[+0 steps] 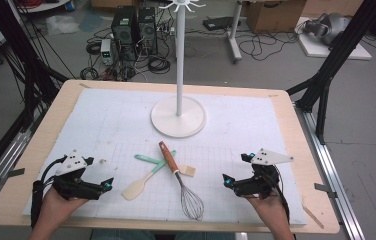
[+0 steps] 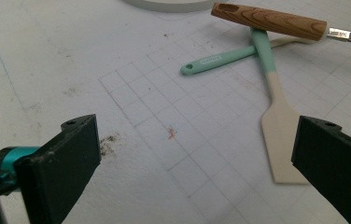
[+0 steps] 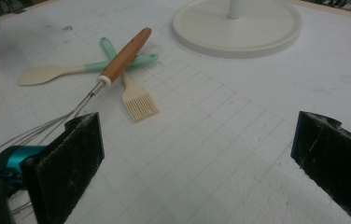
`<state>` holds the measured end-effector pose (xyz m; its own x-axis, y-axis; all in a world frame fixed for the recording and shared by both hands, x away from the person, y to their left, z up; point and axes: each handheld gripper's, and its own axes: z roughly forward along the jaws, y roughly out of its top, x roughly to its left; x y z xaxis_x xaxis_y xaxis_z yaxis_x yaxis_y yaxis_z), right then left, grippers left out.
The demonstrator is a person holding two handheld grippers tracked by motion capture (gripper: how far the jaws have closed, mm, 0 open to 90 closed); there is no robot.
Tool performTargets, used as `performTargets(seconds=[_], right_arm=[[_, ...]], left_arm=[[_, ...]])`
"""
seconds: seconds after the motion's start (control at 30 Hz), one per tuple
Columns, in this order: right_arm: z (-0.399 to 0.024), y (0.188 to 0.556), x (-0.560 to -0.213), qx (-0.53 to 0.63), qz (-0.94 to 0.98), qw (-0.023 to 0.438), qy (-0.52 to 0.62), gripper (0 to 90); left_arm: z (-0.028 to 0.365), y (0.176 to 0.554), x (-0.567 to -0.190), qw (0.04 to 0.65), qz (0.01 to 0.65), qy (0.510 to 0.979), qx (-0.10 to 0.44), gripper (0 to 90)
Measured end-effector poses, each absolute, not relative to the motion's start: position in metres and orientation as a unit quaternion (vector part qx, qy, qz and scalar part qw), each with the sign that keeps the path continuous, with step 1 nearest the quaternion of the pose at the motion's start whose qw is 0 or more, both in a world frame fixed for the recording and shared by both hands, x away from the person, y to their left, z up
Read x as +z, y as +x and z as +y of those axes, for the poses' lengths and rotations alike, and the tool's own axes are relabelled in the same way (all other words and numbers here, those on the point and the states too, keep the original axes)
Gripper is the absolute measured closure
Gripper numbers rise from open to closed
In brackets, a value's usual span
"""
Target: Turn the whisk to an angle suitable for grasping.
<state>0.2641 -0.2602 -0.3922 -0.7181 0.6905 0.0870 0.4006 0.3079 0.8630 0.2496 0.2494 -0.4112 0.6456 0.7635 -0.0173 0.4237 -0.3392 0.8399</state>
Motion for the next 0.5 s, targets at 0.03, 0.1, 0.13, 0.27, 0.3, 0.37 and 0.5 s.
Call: performTargets(seconds=[0.03, 0.1, 0.13, 0.27, 0.3, 0.37, 0.5], right_arm=[[-0.259, 0.265, -0.391, 0.478, 0.795, 0.151, 0.342, 1.0], [-0.256, 0.266, -0.388, 0.479, 0.796, 0.150, 0.338, 1.0], [-0.255, 0.267, -0.387, 0.479, 0.795, 0.150, 0.340, 1.0], [-0.247, 0.270, -0.381, 0.480, 0.800, 0.145, 0.331, 1.0], [-0.245, 0.271, -0.379, 0.479, 0.801, 0.146, 0.328, 1.0], [-0.241, 0.272, -0.375, 0.479, 0.803, 0.147, 0.322, 1.0], [-0.234, 0.274, -0.368, 0.479, 0.807, 0.143, 0.315, 1.0]], left_arm=[[0.250, 0.250, -0.411, 0.435, 0.371, 0.797, 0.194, 1.8], [0.249, 0.249, -0.411, 0.436, 0.372, 0.796, 0.195, 1.8], [0.249, 0.250, -0.411, 0.435, 0.371, 0.797, 0.195, 1.8], [0.249, 0.249, -0.411, 0.436, 0.371, 0.797, 0.194, 1.8], [0.249, 0.249, -0.410, 0.436, 0.370, 0.796, 0.195, 1.8], [0.249, 0.249, -0.410, 0.437, 0.371, 0.796, 0.195, 1.8], [0.249, 0.249, -0.410, 0.440, 0.370, 0.795, 0.194, 1.8]])
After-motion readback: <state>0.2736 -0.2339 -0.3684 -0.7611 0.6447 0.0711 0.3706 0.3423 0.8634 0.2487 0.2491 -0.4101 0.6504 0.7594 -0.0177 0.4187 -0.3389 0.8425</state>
